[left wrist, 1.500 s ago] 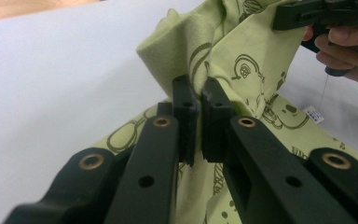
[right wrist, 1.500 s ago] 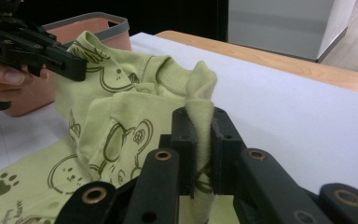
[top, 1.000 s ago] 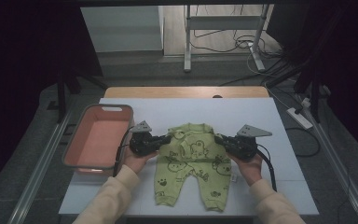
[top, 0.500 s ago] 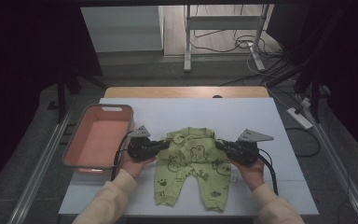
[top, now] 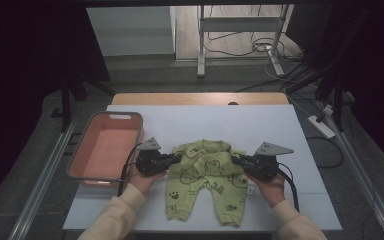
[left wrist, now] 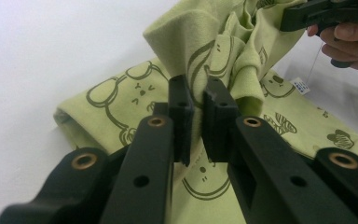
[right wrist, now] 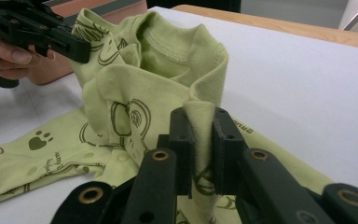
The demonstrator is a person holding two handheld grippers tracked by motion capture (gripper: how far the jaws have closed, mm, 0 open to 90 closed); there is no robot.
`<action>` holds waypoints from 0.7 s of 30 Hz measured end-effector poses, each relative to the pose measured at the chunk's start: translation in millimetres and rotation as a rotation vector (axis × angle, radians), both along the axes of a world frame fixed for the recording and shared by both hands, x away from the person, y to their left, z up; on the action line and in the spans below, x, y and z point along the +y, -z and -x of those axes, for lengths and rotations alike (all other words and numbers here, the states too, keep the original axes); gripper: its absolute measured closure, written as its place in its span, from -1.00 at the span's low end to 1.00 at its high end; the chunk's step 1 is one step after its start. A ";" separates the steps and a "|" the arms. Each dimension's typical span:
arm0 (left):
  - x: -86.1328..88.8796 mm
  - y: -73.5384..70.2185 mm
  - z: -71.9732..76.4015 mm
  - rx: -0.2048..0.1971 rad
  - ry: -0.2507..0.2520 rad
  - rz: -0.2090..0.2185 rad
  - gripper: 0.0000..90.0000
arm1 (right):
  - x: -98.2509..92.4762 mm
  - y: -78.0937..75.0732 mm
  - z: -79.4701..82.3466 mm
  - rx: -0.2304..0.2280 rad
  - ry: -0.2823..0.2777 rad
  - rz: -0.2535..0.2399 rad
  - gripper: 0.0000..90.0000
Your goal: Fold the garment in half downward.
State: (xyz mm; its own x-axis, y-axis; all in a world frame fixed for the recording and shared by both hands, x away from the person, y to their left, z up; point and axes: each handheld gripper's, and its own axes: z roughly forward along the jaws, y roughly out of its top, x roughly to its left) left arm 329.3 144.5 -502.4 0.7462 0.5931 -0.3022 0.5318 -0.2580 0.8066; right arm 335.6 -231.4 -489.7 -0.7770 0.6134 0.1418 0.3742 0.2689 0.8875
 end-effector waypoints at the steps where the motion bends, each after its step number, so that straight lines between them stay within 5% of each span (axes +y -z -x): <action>1: -0.6 0.5 0.7 0.002 0.001 0.000 0.81 | -0.3 0.4 0.4 0.000 -0.002 0.002 0.78; 21: 0.0 6.6 10.9 0.024 0.011 -0.021 0.77 | -0.4 5.6 13.5 0.016 -0.024 0.035 0.76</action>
State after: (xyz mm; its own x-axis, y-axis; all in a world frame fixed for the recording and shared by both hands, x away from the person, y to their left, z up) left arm 318.4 144.4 -509.0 0.7454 0.5915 -0.3075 0.5477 -0.2803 0.7884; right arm 322.1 -231.8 -495.3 -0.7891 0.5996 0.1333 0.3818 0.3088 0.8711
